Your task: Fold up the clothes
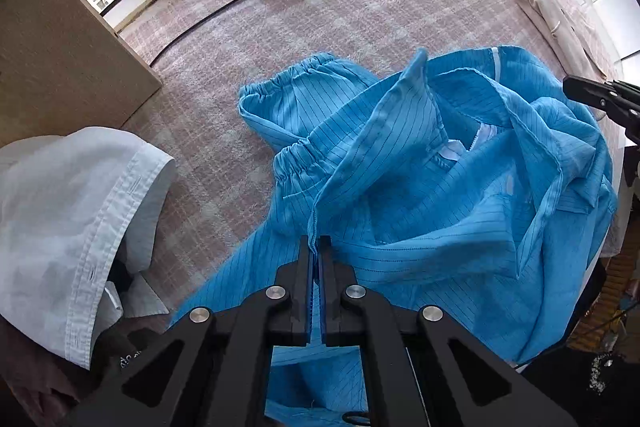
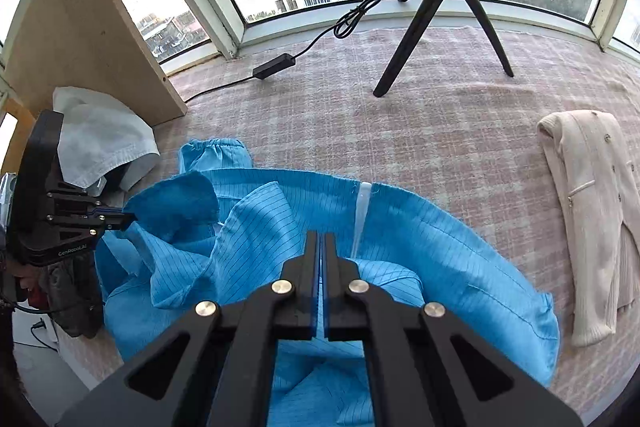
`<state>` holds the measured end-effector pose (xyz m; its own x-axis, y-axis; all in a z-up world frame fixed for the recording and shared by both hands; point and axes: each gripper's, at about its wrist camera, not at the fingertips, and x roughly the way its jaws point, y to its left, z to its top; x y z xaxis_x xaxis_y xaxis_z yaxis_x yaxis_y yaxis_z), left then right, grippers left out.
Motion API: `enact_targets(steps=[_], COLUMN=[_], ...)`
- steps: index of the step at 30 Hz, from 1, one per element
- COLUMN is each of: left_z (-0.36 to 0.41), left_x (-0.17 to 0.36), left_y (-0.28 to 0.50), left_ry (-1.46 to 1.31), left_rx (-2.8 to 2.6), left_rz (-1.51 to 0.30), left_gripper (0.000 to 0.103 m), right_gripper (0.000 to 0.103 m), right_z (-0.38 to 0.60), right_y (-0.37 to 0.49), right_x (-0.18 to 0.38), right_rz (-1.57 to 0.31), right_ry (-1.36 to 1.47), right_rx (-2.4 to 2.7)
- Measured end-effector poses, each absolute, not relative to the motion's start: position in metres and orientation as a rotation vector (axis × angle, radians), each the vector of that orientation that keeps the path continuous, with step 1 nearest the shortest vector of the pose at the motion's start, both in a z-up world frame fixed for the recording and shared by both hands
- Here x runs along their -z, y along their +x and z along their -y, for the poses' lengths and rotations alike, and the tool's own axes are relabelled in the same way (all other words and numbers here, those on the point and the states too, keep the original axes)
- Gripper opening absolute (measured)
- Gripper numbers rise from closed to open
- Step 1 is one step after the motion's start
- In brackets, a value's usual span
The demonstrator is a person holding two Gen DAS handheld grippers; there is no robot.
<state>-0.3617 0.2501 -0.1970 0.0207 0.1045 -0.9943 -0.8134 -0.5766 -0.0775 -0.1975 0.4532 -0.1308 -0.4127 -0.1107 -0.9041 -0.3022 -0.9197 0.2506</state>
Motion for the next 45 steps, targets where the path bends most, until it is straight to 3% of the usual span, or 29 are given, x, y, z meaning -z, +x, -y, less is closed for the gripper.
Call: enact_targets(steps=[4, 6, 7, 8, 13, 14, 16, 19, 24, 27, 31, 34, 40, 42, 44, 45], left_z=[-0.246, -0.236, -0.231, -0.225, -0.194, -0.189, -0.182, -0.168, -0.17, -0.195, -0.217, -0.225, -0.231, -0.236, -0.243, -0.248], left_x=[0.187, 0.181, 0.179, 0.177, 0.167, 0.165, 0.165, 0.165, 0.165, 0.179, 0.2, 0.209, 0.213, 0.207, 0.195, 0.187], left_y=[-0.371, -0.372, -0.374, -0.375, -0.361, -0.355, -0.343, -0.337, -0.306, -0.283, -0.269, -0.265, -0.271, -0.28, -0.289, -0.292], left_ry=[-1.55, -1.538, -1.539, -1.546, -1.55, -1.542, -1.523, -1.541, -1.539, -1.546, -1.575, -1.596, -1.613, -1.593, -1.56, -1.541], left_rx=[-1.665, -1.671, -1.682, -1.698, -1.763, -1.764, -1.776, -1.835, -1.773, -1.693, -1.631, -1.62, -1.651, -1.674, -1.708, -1.716], left_rz=[-0.709, -0.69, -0.672, -0.655, -0.588, -0.593, -0.641, -0.646, -0.477, -0.412, -0.34, -0.297, -0.229, -0.19, -0.173, -0.171], left_gripper=[0.005, 0.01, 0.013, 0.017, 0.019, 0.024, 0.034, 0.035, 0.035, 0.035, 0.035, 0.035, 0.035, 0.029, 0.008, 0.006], right_gripper=[0.006, 0.024, 0.041, 0.049, 0.049, 0.049, 0.049, 0.049, 0.044, 0.044, 0.045, 0.059, 0.061, 0.061, 0.061, 0.061], right_z=[-0.434, -0.411, -0.399, -0.386, -0.336, -0.334, -0.336, -0.351, -0.377, -0.385, -0.378, -0.361, -0.342, -0.35, -0.359, -0.363], right_y=[-0.189, -0.183, -0.182, -0.18, -0.173, -0.172, -0.174, -0.183, -0.191, -0.191, -0.176, -0.153, -0.149, -0.155, -0.159, -0.162], right_x=[0.119, 0.112, 0.113, 0.113, 0.121, 0.126, 0.137, 0.153, 0.159, 0.156, 0.147, 0.141, 0.174, 0.176, 0.174, 0.173], right_rz=[-0.506, -0.398, -0.303, -0.207, 0.256, 0.322, 0.351, 0.282, 0.072, 0.081, 0.155, 0.279, 0.677, 0.642, 0.599, 0.577], right_ry=[-1.673, -1.709, -1.726, -1.741, -1.775, -1.762, -1.778, -1.81, -1.776, -1.736, -1.757, -1.746, -1.691, -1.695, -1.687, -1.683], right_rx=[-2.608, -2.674, -2.7, -2.723, -2.772, -2.763, -2.756, -2.706, -2.672, -2.664, -2.689, -2.752, -2.662, -2.654, -2.652, -2.65])
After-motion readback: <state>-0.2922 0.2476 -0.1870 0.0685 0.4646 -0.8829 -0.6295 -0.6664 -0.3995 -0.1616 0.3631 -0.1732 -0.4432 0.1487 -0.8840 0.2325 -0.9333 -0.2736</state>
